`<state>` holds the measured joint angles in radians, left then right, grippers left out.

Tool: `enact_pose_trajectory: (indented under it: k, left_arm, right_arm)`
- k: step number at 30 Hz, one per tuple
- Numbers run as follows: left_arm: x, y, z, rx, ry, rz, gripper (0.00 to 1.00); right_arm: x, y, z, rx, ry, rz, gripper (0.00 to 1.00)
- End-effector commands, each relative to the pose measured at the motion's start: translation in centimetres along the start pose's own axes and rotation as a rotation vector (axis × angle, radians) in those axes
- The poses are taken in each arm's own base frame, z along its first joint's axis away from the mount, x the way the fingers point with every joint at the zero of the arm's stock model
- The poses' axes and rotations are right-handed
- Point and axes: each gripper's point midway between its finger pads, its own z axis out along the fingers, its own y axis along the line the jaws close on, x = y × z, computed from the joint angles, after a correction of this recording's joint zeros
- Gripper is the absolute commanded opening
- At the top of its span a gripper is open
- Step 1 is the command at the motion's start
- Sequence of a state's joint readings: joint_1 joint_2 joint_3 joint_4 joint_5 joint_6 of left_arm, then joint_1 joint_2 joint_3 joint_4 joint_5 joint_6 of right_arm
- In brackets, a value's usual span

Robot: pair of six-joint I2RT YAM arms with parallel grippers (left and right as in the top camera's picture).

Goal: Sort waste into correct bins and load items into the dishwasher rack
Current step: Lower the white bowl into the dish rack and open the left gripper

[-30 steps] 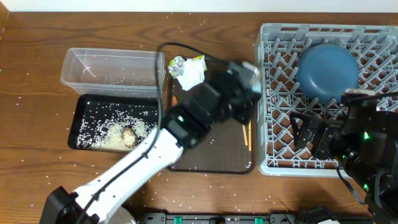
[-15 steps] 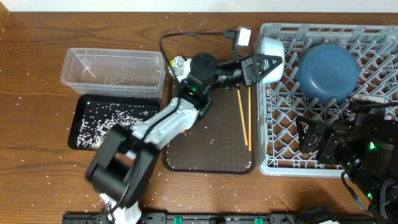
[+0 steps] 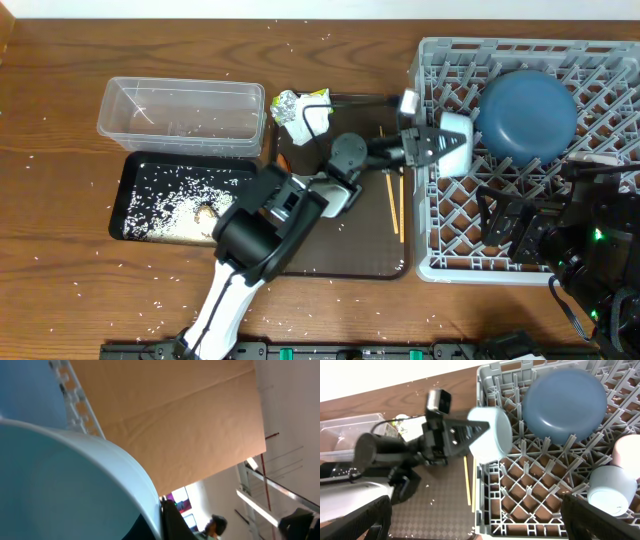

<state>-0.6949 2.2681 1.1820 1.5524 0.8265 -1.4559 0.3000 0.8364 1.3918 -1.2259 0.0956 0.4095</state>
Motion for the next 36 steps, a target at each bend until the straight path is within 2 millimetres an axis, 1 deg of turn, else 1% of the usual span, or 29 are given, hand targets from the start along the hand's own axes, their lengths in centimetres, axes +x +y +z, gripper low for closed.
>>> enact_pose_trajectory:
  k: [1, 7, 11, 16, 17, 18, 19, 21, 22, 24, 25, 26, 27, 29, 33, 36]
  left_arm:
    - [1.2, -0.9, 1.0, 0.030, 0.013, 0.000, 0.06]
    - [1.7, -1.0, 1.7, 0.033, -0.006, 0.022, 0.06]
    - [1.7, 0.1, 1.8, -0.008, -0.015, -0.006, 0.06]
    - [1.8, 0.3, 2.0, -0.016, -0.022, -0.017, 0.07]
    - [1.7, 0.5, 2.0, -0.020, -0.023, -0.019, 0.13]
    - [1.6, 0.6, 1.9, -0.026, -0.025, -0.023, 0.22]
    - [1.4, 0.8, 1.8, -0.031, -0.028, -0.025, 0.33]
    - [1.0, 1.3, 1.4, -0.052, -0.036, -0.037, 0.46]
    - [0.6, 1.8, 1.2, -0.069, -0.043, -0.048, 0.55]
    - [0.0, 2.5, 0.6, -0.096, -0.052, -0.064, 0.64]
    - [-0.3, 2.9, 0.3, -0.112, -0.053, -0.074, 0.67]
    - [-0.7, 3.2, -0.2, -0.122, -0.051, -0.079, 0.71]
    - [-0.9, 3.2, -0.4, -0.122, -0.050, -0.078, 0.78]
    - [-1.5, 3.2, -1.1, -0.124, -0.044, -0.074, 0.97]
    - [-2.6, 3.3, -2.7, -0.127, -0.019, -0.065, 0.98]
    - [-2.9, 3.3, -3.7, -0.130, 0.016, -0.061, 0.98]
  right_arm:
    - [-0.2, -0.3, -0.1, 0.015, -0.010, 0.010, 0.99]
    - [-0.1, -0.2, -0.1, 0.009, -0.004, 0.021, 0.99]
    - [0.1, -0.3, -0.1, 0.012, 0.002, 0.020, 0.99]
    - [0.4, -0.4, -0.1, 0.017, 0.014, 0.019, 0.99]
    - [0.4, -0.4, -0.1, 0.018, 0.016, 0.019, 0.99]
    - [0.5, -0.5, -0.1, 0.019, 0.018, 0.019, 0.99]
    - [0.5, -0.5, -0.1, 0.020, 0.019, 0.019, 0.99]
    - [0.6, -0.5, -0.1, 0.021, 0.022, 0.018, 0.99]
    - [0.6, -0.5, -0.1, 0.022, 0.023, 0.018, 0.99]
    - [0.7, -0.6, -0.1, 0.023, 0.026, 0.018, 0.99]
    - [0.8, -0.6, -0.1, 0.024, 0.028, 0.017, 0.99]
    - [0.8, -0.6, -0.1, 0.026, 0.031, 0.017, 0.99]
    - [0.8, -0.6, -0.1, 0.026, 0.032, 0.016, 0.99]
    - [0.9, -0.7, -0.1, 0.028, 0.034, 0.016, 0.99]
    - [0.9, -0.7, -0.1, 0.028, 0.034, 0.016, 0.99]
    - [0.9, -0.7, -0.1, 0.028, 0.034, 0.016, 0.99]
